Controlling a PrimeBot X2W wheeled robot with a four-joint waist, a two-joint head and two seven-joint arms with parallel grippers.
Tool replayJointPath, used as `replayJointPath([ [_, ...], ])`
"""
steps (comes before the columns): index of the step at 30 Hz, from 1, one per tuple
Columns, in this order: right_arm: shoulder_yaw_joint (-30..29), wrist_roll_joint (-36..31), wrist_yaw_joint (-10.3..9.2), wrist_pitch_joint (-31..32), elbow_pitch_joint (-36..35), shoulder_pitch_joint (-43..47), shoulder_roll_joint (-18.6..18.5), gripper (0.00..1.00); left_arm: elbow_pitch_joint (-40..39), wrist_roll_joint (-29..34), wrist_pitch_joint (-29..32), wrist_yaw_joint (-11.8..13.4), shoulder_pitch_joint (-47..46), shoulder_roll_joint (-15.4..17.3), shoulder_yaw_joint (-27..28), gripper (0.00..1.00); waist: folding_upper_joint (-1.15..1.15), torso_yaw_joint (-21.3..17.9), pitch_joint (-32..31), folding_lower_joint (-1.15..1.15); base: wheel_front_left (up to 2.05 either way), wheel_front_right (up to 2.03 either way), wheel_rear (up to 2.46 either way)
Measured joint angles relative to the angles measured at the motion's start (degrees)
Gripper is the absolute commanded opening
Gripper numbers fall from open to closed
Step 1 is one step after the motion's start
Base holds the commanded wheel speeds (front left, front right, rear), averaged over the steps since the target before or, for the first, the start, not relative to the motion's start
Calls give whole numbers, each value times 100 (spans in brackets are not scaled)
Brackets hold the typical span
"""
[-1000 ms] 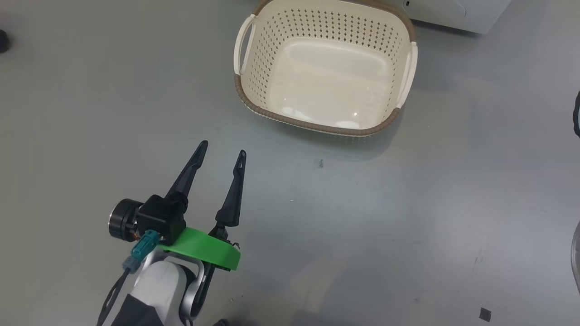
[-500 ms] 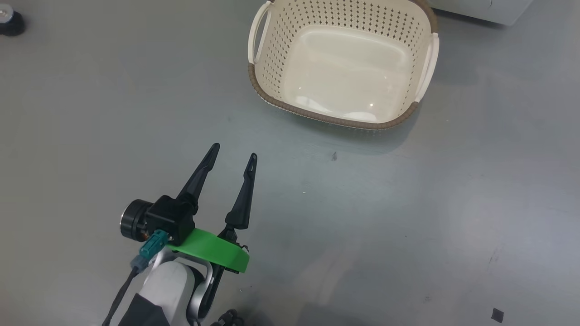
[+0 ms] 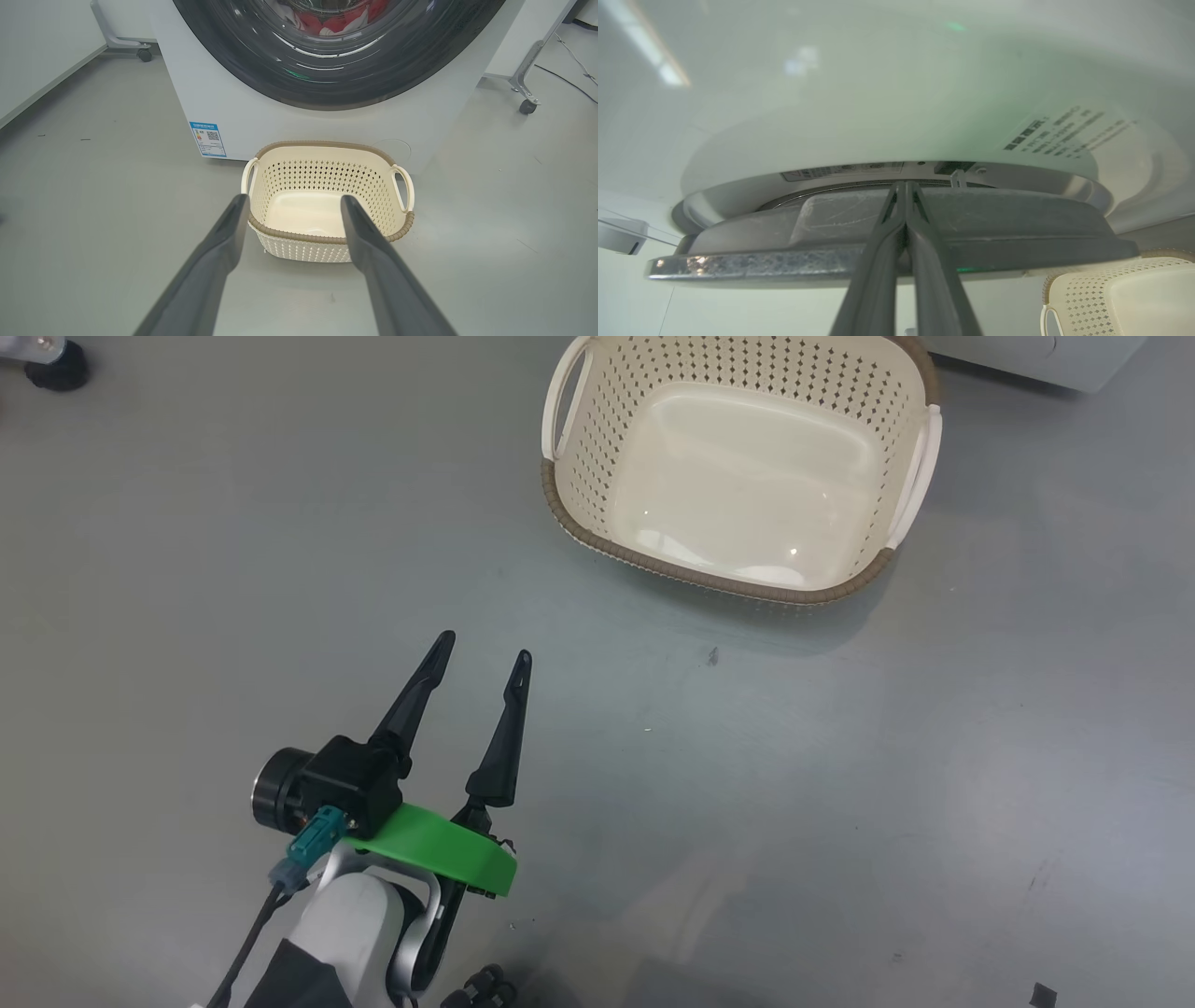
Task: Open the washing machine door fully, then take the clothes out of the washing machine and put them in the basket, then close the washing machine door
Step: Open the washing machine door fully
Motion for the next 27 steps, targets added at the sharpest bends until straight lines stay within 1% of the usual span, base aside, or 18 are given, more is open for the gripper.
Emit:
replayJointPath([
  [3, -49, 79, -1, 63, 149, -103, 7, 0, 0, -82, 0, 54, 2, 0, 1, 100, 0, 14, 2, 0, 0, 0, 0],
  [11, -44, 211, 0, 517, 569, -349, -103, 0, 14, -101, 0, 55, 7, -2, -57, 100, 0, 56, 11, 0, 0, 0, 0],
  [22, -75, 299, 1, 882, 881, -510, -172, 0, 12, -101, 0, 57, 7, -3, -63, 100, 0, 74, 7, 0, 0, 0, 0],
  [27, -85, 358, 1, 1033, 1009, -555, -156, 0, 13, -100, 0, 101, 6, -3, -59, 100, 0, 63, -2, 0, 0, 0, 0],
])
